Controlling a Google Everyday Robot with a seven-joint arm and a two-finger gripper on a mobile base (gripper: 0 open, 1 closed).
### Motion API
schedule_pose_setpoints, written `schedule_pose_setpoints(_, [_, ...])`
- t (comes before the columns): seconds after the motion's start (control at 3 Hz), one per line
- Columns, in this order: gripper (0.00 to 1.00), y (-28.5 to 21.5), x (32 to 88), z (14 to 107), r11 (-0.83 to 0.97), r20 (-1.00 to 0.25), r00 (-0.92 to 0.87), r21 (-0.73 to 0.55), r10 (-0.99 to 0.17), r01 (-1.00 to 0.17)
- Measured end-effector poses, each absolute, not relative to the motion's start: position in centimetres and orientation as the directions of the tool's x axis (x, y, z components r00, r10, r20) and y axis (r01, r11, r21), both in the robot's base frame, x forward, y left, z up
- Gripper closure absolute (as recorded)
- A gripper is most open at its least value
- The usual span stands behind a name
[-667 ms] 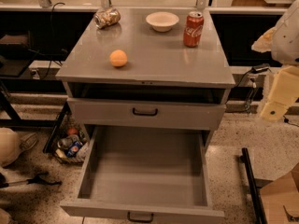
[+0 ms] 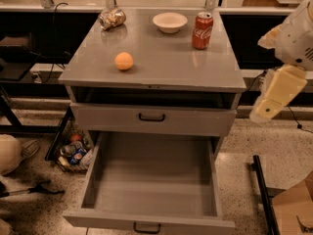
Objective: Place orange into middle drawer
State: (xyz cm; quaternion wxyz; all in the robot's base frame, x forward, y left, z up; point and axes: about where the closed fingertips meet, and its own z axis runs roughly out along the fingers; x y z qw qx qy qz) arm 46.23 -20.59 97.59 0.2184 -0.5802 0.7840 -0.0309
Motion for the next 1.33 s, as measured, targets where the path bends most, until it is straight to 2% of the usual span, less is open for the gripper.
schedule_pose_setpoints(0.33, [0.0,-18.7,48.0,95.6,0.433,-0.424,-0.287,-0.302,-0.859,-0.849])
schedule_pose_setpoints(0.67, [0.0,-18.4,49.6,96.5,0.456,-0.461,-0.272,-0.355,-0.845,-0.816])
schedule_pose_setpoints(1.33, [0.0,-18.0,50.3,96.6,0.467,-0.487,-0.264,-0.36,-0.833,-0.808])
